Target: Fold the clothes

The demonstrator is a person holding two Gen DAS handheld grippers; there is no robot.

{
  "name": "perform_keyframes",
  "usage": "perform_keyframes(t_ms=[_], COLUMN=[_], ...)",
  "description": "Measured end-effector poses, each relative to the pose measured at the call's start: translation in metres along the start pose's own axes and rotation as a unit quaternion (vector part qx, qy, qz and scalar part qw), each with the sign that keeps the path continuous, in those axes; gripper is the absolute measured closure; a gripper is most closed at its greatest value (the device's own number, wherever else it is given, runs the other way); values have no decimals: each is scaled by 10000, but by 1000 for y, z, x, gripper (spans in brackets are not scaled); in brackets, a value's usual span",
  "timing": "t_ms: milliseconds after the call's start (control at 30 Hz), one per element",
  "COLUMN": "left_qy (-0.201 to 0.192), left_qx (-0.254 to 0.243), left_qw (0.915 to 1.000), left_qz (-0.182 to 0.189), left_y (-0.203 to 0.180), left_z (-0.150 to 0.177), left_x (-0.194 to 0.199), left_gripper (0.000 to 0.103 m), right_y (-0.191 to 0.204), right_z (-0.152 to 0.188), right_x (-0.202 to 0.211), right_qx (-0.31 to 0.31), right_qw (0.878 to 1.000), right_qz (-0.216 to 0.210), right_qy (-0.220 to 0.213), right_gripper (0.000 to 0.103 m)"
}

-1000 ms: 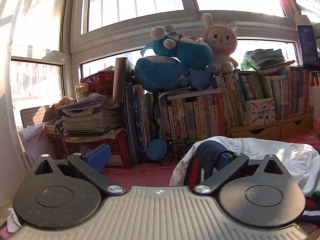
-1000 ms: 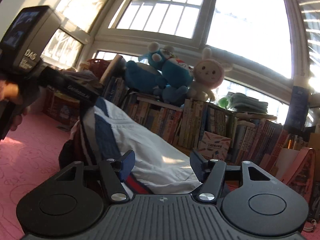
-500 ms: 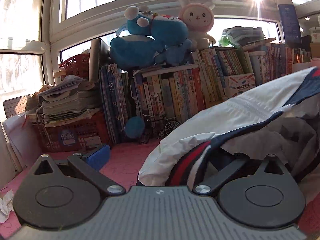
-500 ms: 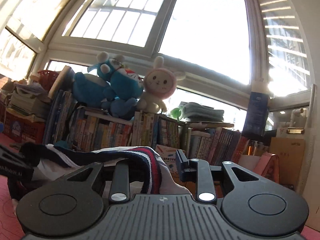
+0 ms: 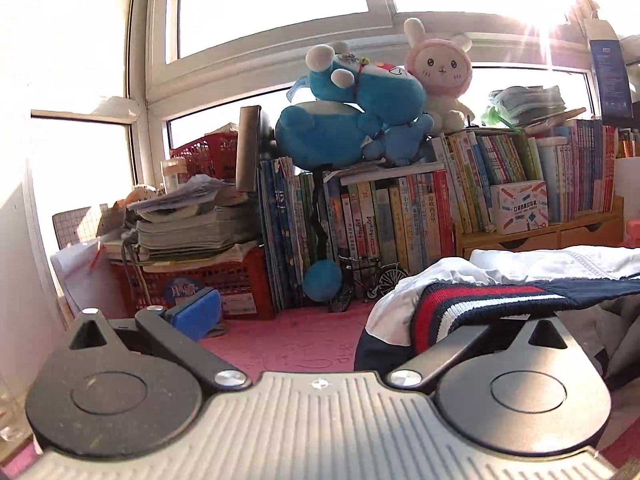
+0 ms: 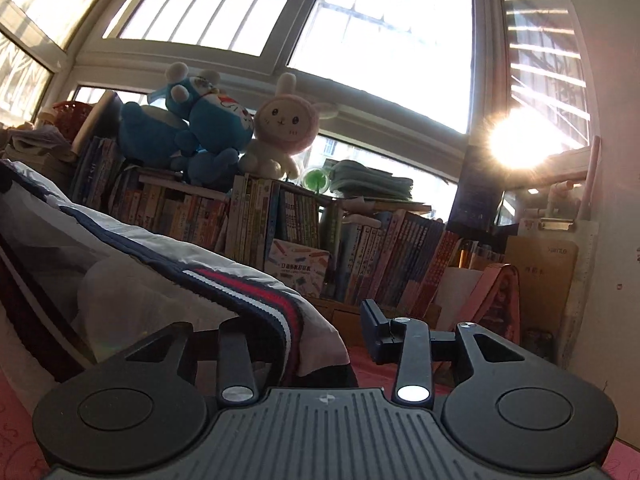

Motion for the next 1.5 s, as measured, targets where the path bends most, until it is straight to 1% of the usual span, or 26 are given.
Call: perform_keyframes(t_ms=[133, 233, 400, 467, 500, 567, 633, 700, 733, 800, 867, 933, 1000, 1067, 1100, 1133, 1167, 1200, 1233, 1267, 1300, 1333, 1367, 1400, 1433, 1500], left_qy=[343, 648, 1137, 1215, 1239, 1192, 929, 512, 555, 641, 725, 1307, 2183, 2983, 3337, 3551, 3442, 3191, 2766, 2041, 1197, 293, -548, -832, -722, -44], left_qx=[-497, -419, 59, 97, 81, -2, 157, 415, 238, -117, -472, -714, -610, -542, -570, -650, -807, -877, -818, -700, -658, -659, -636, -600, -585, -541], left_qw=[9982, 9969, 9933, 9925, 9922, 9928, 9955, 9977, 9979, 9969, 9942, 9834, 9605, 9328, 9186, 9093, 9142, 9252, 9431, 9680, 9874, 9971, 9962, 9942, 9955, 9980], left_qz=[32, 149, 199, 51, -52, -155, 55, 152, 248, 440, 631, 1035, 1617, 1949, 2039, 2071, 1983, 1858, 1657, 1281, 794, 247, -235, -336, -202, 321], left_y=[-2, -11, -36, -31, -26, -9, 8, 20, 20, 21, 22, 23, 20, 10, 5, 1, 0, 2, 6, 16, 28, 43, 58, 66, 69, 69], left_z=[20, 46, 71, 69, 66, 44, -1, -41, -39, -33, -27, 8, 61, 108, 129, 141, 134, 113, 80, 32, -13, -52, -84, -97, -96, -69], left_x=[7, -1, -43, -64, -74, -92, -94, -74, -65, -49, -32, -25, -17, -16, -17, -21, -32, -45, -52, -52, -43, -28, -8, 1, 0, -11], left_gripper=[0, 0, 0, 1, 3, 2, 2, 2, 1, 0, 0, 0, 0, 0, 0, 0, 0, 0, 0, 0, 0, 0, 0, 0, 0, 0], right_y=[-2, -8, 18, 22, 14, -2, -21, -37, -43, -49, -57, -69, -79, -77, -75, -72, -69, -66, -63, -60, -58, -61, -67, -72, -73, -72], right_z=[-5, 3, 49, 55, 44, 16, -37, -93, -113, -117, -73, -20, 36, 80, 90, 86, 81, 64, 24, -17, -63, -107, -128, -134, -130, -96], right_x=[11, 12, -32, -57, -68, -89, -101, -75, -55, -27, -24, -21, -15, -10, -12, -23, -33, -44, -53, -55, -43, -20, -4, 0, -5, -21], right_qx=[99, -48, -836, -887, -771, -547, -369, -239, -148, 174, 397, 524, 408, 198, 238, 492, 746, 1072, 1506, 1882, 2085, 1953, 1539, 1266, 1238, 1258], right_qw=[9999, 9999, 9827, 9791, 9830, 9896, 9956, 9996, 9979, 9965, 9979, 9865, 9612, 9252, 9144, 9192, 9232, 9375, 9615, 9747, 9779, 9714, 9714, 9761, 9821, 9904], right_qz=[21, 50, -617, -514, -347, -76, -76, 12, 66, 7, -496, -936, -1352, -1693, -1751, -1670, -1588, -1365, -905, -418, 123, 531, 557, 401, 200, -244], right_qy=[-123, 131, 1534, 1756, 1629, 1331, 857, -165, -635, -823, 151, 1234, 2368, 3390, 3641, 3532, 3420, 3017, 2113, 1132, -88, -1239, -1720, -1718, -1402, -511], right_gripper=[53, 49, 51, 62, 72, 72, 71, 71, 71, 69, 70, 70, 69, 70, 70, 70, 70, 69, 68, 67, 59, 54, 52, 51, 50, 50])
Point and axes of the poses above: each gripper's, at about its wrist camera, not at the fingertips, and x roughly against the way its jaws point, y to its left, z to its underside, the point moved 10 cm from there along -x, roughly the way its jaws point, and after that the axes turned 7 degrees about y, right-handed, at the moved point
